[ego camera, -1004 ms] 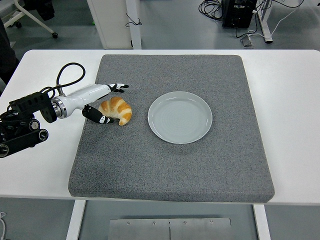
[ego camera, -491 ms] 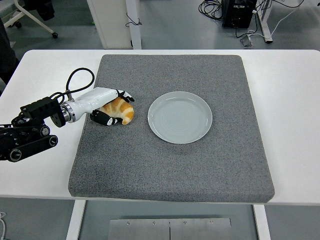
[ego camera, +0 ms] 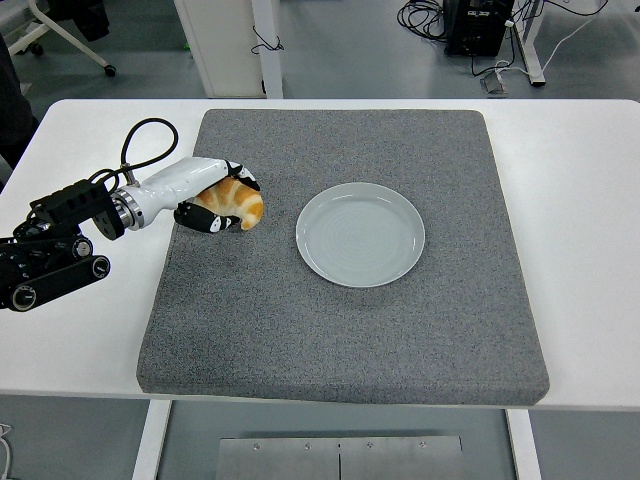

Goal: Place the bread on the plate

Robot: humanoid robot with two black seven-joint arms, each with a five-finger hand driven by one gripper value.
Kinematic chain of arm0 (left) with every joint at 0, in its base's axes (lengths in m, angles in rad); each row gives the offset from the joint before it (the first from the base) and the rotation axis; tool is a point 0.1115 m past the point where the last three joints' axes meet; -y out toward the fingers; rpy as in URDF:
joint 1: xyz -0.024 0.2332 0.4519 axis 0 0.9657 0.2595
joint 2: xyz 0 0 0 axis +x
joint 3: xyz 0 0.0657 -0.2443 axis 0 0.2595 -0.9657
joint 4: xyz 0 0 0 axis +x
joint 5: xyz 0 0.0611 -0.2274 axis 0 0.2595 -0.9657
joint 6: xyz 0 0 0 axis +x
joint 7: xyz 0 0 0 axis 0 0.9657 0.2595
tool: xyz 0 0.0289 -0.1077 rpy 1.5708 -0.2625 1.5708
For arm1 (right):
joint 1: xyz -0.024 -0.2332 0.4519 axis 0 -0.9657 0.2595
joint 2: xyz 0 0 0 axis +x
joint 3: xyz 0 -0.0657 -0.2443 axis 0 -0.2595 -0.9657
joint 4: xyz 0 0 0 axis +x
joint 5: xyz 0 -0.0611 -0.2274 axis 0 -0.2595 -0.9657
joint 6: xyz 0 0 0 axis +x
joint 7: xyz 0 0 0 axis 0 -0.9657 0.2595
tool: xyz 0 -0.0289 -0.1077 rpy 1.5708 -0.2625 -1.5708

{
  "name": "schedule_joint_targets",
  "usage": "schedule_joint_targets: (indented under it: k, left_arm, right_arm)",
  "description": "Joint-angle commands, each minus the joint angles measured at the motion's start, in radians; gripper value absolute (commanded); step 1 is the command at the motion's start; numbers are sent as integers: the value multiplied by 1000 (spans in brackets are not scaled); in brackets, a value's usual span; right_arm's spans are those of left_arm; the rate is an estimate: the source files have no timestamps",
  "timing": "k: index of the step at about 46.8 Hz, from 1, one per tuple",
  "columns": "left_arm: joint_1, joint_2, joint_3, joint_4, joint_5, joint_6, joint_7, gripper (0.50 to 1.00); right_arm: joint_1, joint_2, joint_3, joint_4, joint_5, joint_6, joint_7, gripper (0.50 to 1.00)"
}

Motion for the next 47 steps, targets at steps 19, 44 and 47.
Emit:
schedule_joint_targets:
  k: [19,44,47]
  left_arm:
    - [-103,7,-44,-17,3,-8,6,560]
    - [-254,-39,-68,-15,2,-83,7,560]
    - [-270,-85,-67,-9,3,-85,10,560]
  right_arm:
    - [0,0,0,0,0,0,0,1000]
    - [0,0,0,0,0,0,0,1000]
    - [0,0,0,0,0,0,0,1000]
